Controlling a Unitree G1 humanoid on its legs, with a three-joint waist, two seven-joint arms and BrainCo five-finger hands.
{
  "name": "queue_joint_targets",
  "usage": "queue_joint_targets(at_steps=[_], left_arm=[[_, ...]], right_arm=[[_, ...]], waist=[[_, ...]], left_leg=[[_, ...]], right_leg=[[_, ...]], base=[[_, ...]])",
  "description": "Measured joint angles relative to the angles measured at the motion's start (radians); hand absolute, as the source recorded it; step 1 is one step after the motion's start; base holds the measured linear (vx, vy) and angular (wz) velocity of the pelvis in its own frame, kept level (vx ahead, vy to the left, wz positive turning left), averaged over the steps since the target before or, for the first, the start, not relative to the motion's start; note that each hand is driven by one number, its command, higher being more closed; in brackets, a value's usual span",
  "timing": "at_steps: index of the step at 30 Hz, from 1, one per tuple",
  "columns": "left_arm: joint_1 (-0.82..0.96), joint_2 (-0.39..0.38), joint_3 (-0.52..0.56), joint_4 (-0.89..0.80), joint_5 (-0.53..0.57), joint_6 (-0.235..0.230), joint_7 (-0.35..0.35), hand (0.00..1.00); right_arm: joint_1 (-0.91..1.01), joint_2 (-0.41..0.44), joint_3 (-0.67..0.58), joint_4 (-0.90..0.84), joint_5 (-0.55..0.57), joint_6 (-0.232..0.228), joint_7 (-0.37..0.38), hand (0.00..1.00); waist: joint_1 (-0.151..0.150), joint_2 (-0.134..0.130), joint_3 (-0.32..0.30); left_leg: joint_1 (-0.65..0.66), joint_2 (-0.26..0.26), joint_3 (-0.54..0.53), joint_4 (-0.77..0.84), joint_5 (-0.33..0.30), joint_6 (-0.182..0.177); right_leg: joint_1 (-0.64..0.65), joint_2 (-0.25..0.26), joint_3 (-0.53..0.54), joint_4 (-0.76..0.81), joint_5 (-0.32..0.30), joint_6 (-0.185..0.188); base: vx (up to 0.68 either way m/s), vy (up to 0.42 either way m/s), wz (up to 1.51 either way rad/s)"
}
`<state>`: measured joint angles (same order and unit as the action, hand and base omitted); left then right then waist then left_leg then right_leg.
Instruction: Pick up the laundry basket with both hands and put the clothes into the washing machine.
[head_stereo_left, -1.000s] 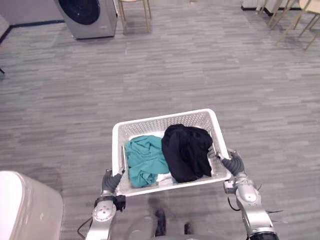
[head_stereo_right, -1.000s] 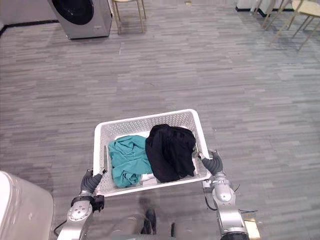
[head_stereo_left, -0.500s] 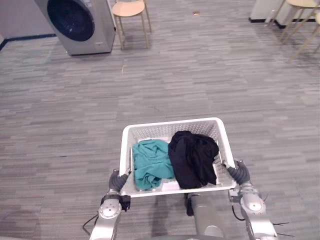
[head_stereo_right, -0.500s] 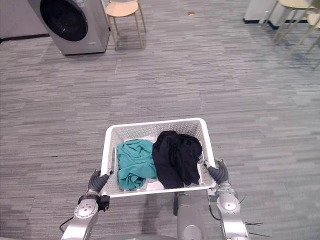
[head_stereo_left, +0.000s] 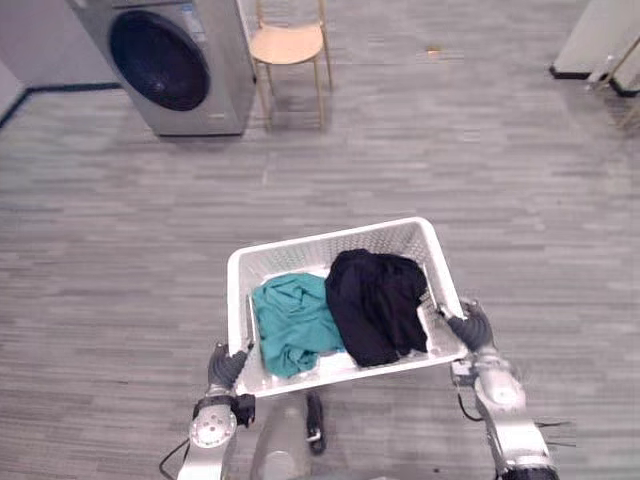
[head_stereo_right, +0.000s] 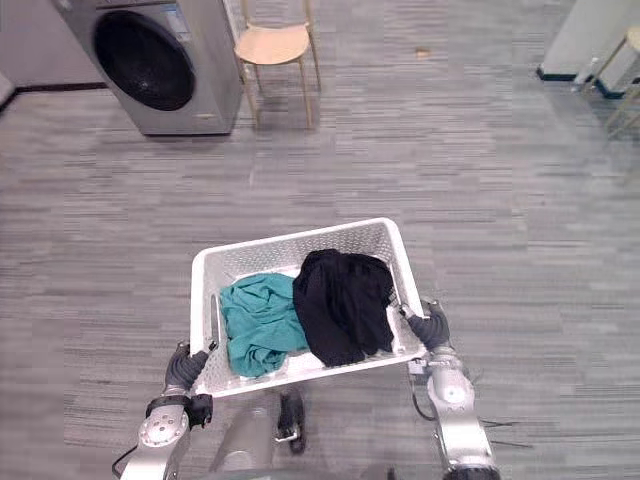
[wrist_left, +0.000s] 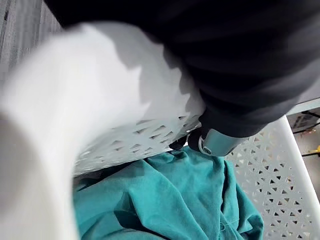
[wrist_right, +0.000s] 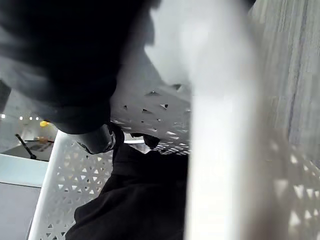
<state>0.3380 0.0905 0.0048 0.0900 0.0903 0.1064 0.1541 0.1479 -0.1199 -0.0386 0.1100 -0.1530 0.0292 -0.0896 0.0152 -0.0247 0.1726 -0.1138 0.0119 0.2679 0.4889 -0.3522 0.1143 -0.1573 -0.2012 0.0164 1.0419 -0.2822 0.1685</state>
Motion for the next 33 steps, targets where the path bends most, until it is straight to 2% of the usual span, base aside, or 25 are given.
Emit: queue_joint_targets(at_steps=[2, 4, 5, 6, 8, 9, 10, 11, 12, 13, 15, 16, 17, 18, 20, 21, 22, 24, 25, 26, 27, 29, 31, 32, 33], left_arm=[[-0.003, 0.003, 0.001, 0.0, 0.0, 0.0, 0.001, 1.0], [-0.022, 0.011, -0.001, -0.001, -0.001, -0.004, 0.0, 1.0], [-0.036, 0.014, -0.001, -0.001, -0.001, -0.004, 0.0, 1.0], [-0.057, 0.014, -0.004, 0.004, -0.001, -0.004, 0.0, 1.0], [-0.076, 0.028, -0.018, 0.021, 0.002, -0.005, 0.0, 1.0], [-0.082, 0.039, -0.038, 0.05, 0.003, -0.005, 0.0, 1.0], [-0.084, 0.033, -0.045, 0.071, 0.003, -0.005, 0.0, 1.0], [-0.082, 0.001, -0.047, 0.083, 0.005, -0.002, 0.0, 1.0], [-0.094, -0.021, -0.049, 0.09, 0.01, -0.003, 0.0, 1.0], [-0.098, -0.03, -0.049, 0.093, 0.018, -0.003, 0.0, 1.0], [-0.072, -0.037, -0.042, 0.103, 0.021, -0.004, 0.0, 1.0], [-0.072, -0.037, -0.044, 0.102, 0.021, -0.005, 0.0, 1.0], [-0.071, -0.036, -0.043, 0.099, 0.019, -0.007, 0.0, 1.0], [-0.072, -0.035, -0.043, 0.1, 0.019, -0.008, 0.0, 1.0], [-0.073, -0.031, -0.044, 0.094, 0.018, -0.024, -0.001, 1.0], [-0.073, -0.031, -0.044, 0.094, 0.018, -0.028, -0.001, 1.0], [-0.073, -0.032, -0.043, 0.091, 0.018, -0.028, -0.001, 1.0], [-0.071, -0.04, -0.043, 0.086, 0.018, -0.028, -0.002, 1.0], [-0.056, -0.048, -0.045, 0.075, 0.022, -0.028, -0.003, 1.0], [-0.053, -0.053, -0.045, 0.075, 0.022, -0.028, -0.003, 1.0], [-0.055, -0.042, -0.044, 0.072, 0.028, -0.026, -0.003, 1.0], [-0.067, -0.038, -0.052, 0.067, 0.039, -0.019, -0.006, 1.0], [-0.065, -0.029, -0.058, 0.066, 0.041, -0.014, -0.014, 1.0], [-0.053, -0.025, -0.059, 0.065, 0.041, -0.014, -0.016, 1.0], [-0.049, -0.009, -0.06, 0.065, 0.041, -0.014, -0.017, 1.0]], right_arm=[[-0.001, 0.0, 0.005, -0.001, -0.007, -0.003, 0.0, 1.0], [-0.004, -0.006, 0.005, -0.019, -0.006, -0.005, 0.0, 1.0], [-0.011, -0.011, 0.004, -0.024, -0.006, -0.011, 0.0, 1.0], [-0.014, -0.012, -0.001, -0.024, -0.006, -0.011, -0.002, 1.0], [-0.01, -0.014, -0.005, -0.027, -0.006, -0.011, -0.004, 1.0], [0.002, -0.027, -0.005, -0.029, -0.006, -0.008, -0.003, 1.0], [0.003, -0.041, -0.005, -0.027, -0.006, -0.001, -0.003, 1.0], [0.004, -0.056, -0.016, -0.027, -0.007, 0.011, 0.002, 1.0], [0.004, -0.057, -0.038, -0.027, -0.006, 0.018, 0.004, 1.0], [0.006, -0.057, -0.041, -0.027, -0.006, 0.018, 0.004, 1.0], [0.029, -0.051, -0.025, -0.034, -0.006, 0.019, 0.002, 1.0], [0.037, -0.052, -0.025, -0.046, -0.005, 0.02, 0.0, 1.0], [0.041, -0.051, -0.025, -0.064, -0.003, 0.02, -0.005, 1.0], [0.038, -0.051, -0.024, -0.066, -0.001, 0.018, -0.006, 1.0], [0.034, -0.062, -0.021, -0.08, 0.006, 0.017, -0.007, 1.0], [0.03, -0.064, -0.021, -0.082, 0.006, 0.017, -0.007, 1.0], [0.019, -0.068, -0.021, -0.08, 0.006, 0.017, -0.006, 1.0], [0.012, -0.082, -0.021, -0.067, 0.006, 0.017, -0.004, 1.0], [0.013, -0.092, -0.021, -0.048, 0.006, 0.016, -0.004, 1.0], [0.013, -0.085, -0.021, -0.039, 0.006, 0.016, -0.005, 1.0], [0.017, -0.075, -0.022, -0.037, 0.006, 0.016, -0.01, 1.0], [0.02, -0.078, -0.035, -0.036, 0.007, 0.016, -0.015, 1.0], [0.02, -0.073, -0.044, -0.036, 0.005, 0.016, -0.008, 1.0], [0.018, -0.065, -0.043, -0.035, 0.004, 0.016, -0.001, 1.0], [0.014, -0.057, -0.042, -0.025, 0.002, 0.014, 0.002, 1.0]], waist=[[-0.002, 0.038, 0.002], [-0.019, 0.065, 0.001], [-0.032, 0.075, 0.005], [-0.047, 0.072, 0.011], [-0.068, 0.038, 0.005], [-0.077, 0.026, 0.005], [-0.082, 0.048, 0.0], [-0.08, 0.094, -0.016], [-0.081, 0.131, -0.009], [-0.081, 0.135, -0.008], [-0.078, 0.15, 0.023], [-0.072, 0.156, 0.025], [-0.047, 0.152, 0.032], [-0.036, 0.142, 0.038], [0.002, 0.122, 0.046], [0.006, 0.121, 0.046], [0.006, 0.119, 0.047], [0.004, 0.115, 0.052], [0.004, 0.13, 0.044], [0.005, 0.131, 0.041], [-0.007, 0.111, 0.037], [-0.007, 0.105, 0.038], [0.006, 0.089, 0.03], [0.008, 0.09, 0.028], [0.01, 0.068, 0.031]], left_leg=[[0.141, 0.006, 0.006, -0.118, -0.004, -0.001], [0.234, 0.016, 0.004, -0.202, -0.003, -0.009], [0.28, 0.025, -0.005, -0.229, -0.017, -0.042], [0.336, 0.028, -0.02, -0.257, -0.034, -0.073], [0.416, 0.0, -0.058, -0.297, -0.057, -0.114], [0.495, -0.009, -0.099, -0.302, -0.075, -0.148], [0.519, 0.009, -0.114, -0.294, -0.077, -0.151], [0.511, 0.065, -0.143, -0.231, -0.048, -0.183], [0.471, 0.102, -0.174, -0.112, 0.03, -0.197], [0.43, 0.12, -0.183, -0.027, 0.095, -0.201], [0.262, 0.227, -0.182, 0.402, 0.522, -0.209], [0.195, 0.27, -0.177, 0.541, 0.473, -0.204], [0.077, 0.299, -0.166, 0.723, 0.365, -0.17], [0.032, 0.297, -0.156, 0.751, 0.312, -0.148], [-0.112, 0.277, -0.056, 0.614, 0.161, -0.128], [-0.142, 0.258, -0.039, 0.534, 0.139, -0.128], [-0.18, 0.21, -0.022, 0.34, 0.126, -0.132], [-0.196, 0.125, -0.033, -0.005, 0.172, -0.184], [-0.175, 0.092, -0.042, -0.2, 0.335, -0.169], [-0.155, 0.071, -0.04, -0.206, 0.38, -0.114], [-0.159, 0.034, -0.041, -0.171, 0.368, -0.036], [-0.185, 0.019, -0.041, -0.087, 0.306, 0.013], [-0.173, 0.002, -0.04, -0.043, 0.25, 0.022], [-0.14, 0.003, -0.041, -0.042, 0.189, 0.011], [-0.098, -0.011, -0.038, -0.058, 0.144, 0.011]], right_leg=[[-0.1, 0.015, -0.099, -0.053, -0.042, -0.079], [-0.193, 0.053, -0.181, -0.25, -0.043, -0.107], [-0.246, 0.087, -0.189, -0.424, 0.012, -0.124], [-0.275, 0.109, -0.173, -0.655, 0.133, -0.11], [-0.329, 0.096, -0.133, -0.866, 0.26, -0.07], [-0.337, 0.095, -0.104, -0.882, 0.355, -0.111], [-0.337, 0.104, -0.097, -0.843, 0.445, -0.138], [-0.354, 0.136, -0.102, -0.753, 0.493, -0.166], [-0.345, 0.161, -0.132, -0.685, 0.441, -0.186], [-0.331, 0.169, -0.142, -0.666, 0.407, -0.195], [-0.14, 0.214, -0.181, -0.706, 0.297, -0.219], [-0.09, 0.233, -0.189, -0.736, 0.281, -0.224], [0.002, 0.257, -0.183, -0.787, 0.251, -0.243], [0.048, 0.257, -0.176, -0.815, 0.243, -0.243], [0.189, 0.242, -0.152, -0.919, 0.229, -0.232], [0.215, 0.233, -0.147, -0.934, 0.218, -0.225], [0.245, 0.208, -0.145, -0.945, 0.196, -0.203], [0.294, 0.167, -0.137, -0.952, 0.149, -0.163], [0.35, 0.16, -0.127, -0.981, 0.115, -0.13], [0.376, 0.145, -0.121, -0.991, 0.105, -0.117], [0.404, 0.111, -0.124, -1.009, 0.104, -0.109], [0.429, 0.087, -0.122, -1.008, 0.126, -0.08], [0.43, 0.074, -0.109, -0.947, 0.14, -0.075], [0.393, 0.074, -0.09, -0.813, 0.122, -0.047], [0.306, 0.057, -0.063, -0.59, 0.099, 0.04]], base=[[0.66, 0.1, -0.31], [0.65, 0.065, -0.02], [0.66, 0.0, 0.31], [0.67, -0.031, 0.42], [0.74, -0.116, 0.59], [0.97, -0.192, 0.5], [0.84, -0.184, 0.32], [1.02, -0.252, 0.16], [0.83, -0.239, 0.17], [0.94, -0.32, 0.2], [0.75, -0.219, 0.22], [0.68, -0.137, 0.04], [0.5, -0.099, -0.09], [0.63, -0.094, -0.15], [0.59, -0.046, -0.14], [0.68, 0.04, -0.08], [0.68, 0.12, -0.04], [0.62, 0.165, -0.06], [0.49, 0.163, -0.12], [0.63, 0.212, 0.09], [0.53, 0.178, 0.35], [0.67, 0.243, 0.53], [0.63, 0.221, 0.25], [0.44, 0.146, 0.1], [0.43, 0.141, 0.06]])
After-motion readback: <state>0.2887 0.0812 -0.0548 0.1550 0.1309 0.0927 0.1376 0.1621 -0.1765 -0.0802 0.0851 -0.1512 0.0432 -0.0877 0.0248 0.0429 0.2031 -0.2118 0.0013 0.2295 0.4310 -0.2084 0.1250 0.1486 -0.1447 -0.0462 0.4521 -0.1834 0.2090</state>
